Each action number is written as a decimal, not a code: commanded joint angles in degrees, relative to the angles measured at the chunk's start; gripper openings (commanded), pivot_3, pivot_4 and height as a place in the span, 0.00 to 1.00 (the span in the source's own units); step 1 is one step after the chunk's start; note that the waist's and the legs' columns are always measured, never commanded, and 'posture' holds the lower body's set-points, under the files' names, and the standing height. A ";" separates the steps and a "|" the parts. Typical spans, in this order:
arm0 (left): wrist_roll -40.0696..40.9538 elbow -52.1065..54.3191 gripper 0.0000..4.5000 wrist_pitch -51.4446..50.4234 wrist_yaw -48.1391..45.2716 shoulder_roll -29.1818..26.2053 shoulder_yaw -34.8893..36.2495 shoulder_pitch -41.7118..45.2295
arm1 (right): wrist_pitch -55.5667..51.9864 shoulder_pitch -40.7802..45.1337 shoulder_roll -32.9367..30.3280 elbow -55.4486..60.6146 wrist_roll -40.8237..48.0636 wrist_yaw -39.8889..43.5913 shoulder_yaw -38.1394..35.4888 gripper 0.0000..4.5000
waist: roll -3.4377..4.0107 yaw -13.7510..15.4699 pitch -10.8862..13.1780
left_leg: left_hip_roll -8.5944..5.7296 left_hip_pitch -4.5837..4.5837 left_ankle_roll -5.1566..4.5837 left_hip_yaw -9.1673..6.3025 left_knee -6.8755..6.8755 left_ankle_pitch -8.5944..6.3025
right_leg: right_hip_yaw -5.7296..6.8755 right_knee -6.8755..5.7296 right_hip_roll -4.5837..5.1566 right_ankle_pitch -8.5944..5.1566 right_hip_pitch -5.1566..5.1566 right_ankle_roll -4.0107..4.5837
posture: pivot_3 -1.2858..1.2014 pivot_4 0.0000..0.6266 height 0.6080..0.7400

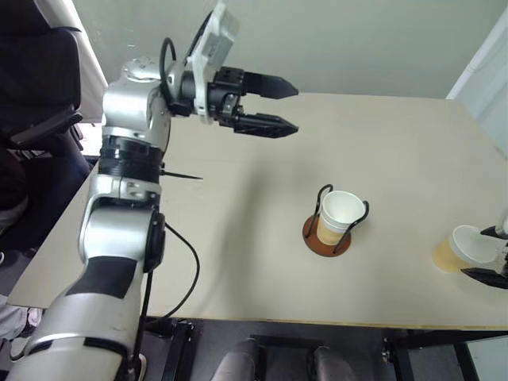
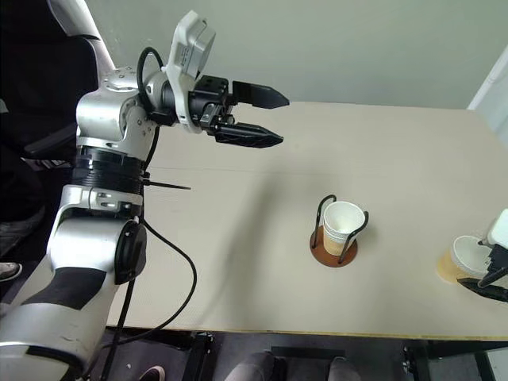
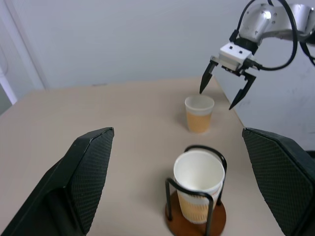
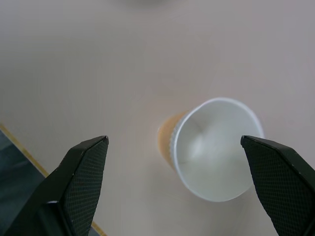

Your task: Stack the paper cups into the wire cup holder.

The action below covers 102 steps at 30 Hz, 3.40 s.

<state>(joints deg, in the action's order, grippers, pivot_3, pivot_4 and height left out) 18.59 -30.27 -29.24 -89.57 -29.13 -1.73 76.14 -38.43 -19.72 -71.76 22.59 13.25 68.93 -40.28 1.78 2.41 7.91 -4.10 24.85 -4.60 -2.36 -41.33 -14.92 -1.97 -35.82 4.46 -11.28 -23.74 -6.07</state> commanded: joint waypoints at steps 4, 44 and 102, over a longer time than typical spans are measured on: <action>-1.24 8.21 1.00 2.72 2.03 -3.39 -2.08 -5.62 | 4.17 4.32 -2.15 -4.32 -2.00 -0.51 5.87 0.99 | 0.00 -0.51 0.00 | 0.00 -0.23 0.00 0.00 0.00 0.02 | -0.03 -0.04 0.00 0.01 0.17 0.01 | 0.52 0.24 1.00; -2.29 14.78 1.00 19.62 8.53 -10.51 -1.35 -21.47 | 10.79 18.97 -5.05 -11.69 -4.45 2.59 22.90 0.01 | 0.01 -0.97 0.00 | 0.00 -0.26 0.31 -0.19 0.41 -0.16 | 0.01 0.11 0.00 -0.16 0.12 0.31 | 0.52 0.24 1.00; 4.97 20.98 1.00 6.51 2.43 -10.61 -4.25 -22.97 | -4.17 63.09 -2.52 12.42 9.88 2.05 47.94 0.01 | 0.03 -1.14 0.01 | 0.03 0.13 0.47 -0.60 1.17 -0.23 | 0.21 0.89 -0.11 -0.34 -0.27 0.40 | 0.52 0.24 1.00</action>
<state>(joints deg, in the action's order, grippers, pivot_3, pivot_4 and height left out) 23.21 -11.16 -22.92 -87.16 -39.39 -6.71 52.27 -43.81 43.35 -74.05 34.98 24.34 70.49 7.94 1.82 1.27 7.92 -4.06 24.98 -4.13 -2.96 -40.16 -15.15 -1.77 -34.92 4.36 -11.62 -24.01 -5.67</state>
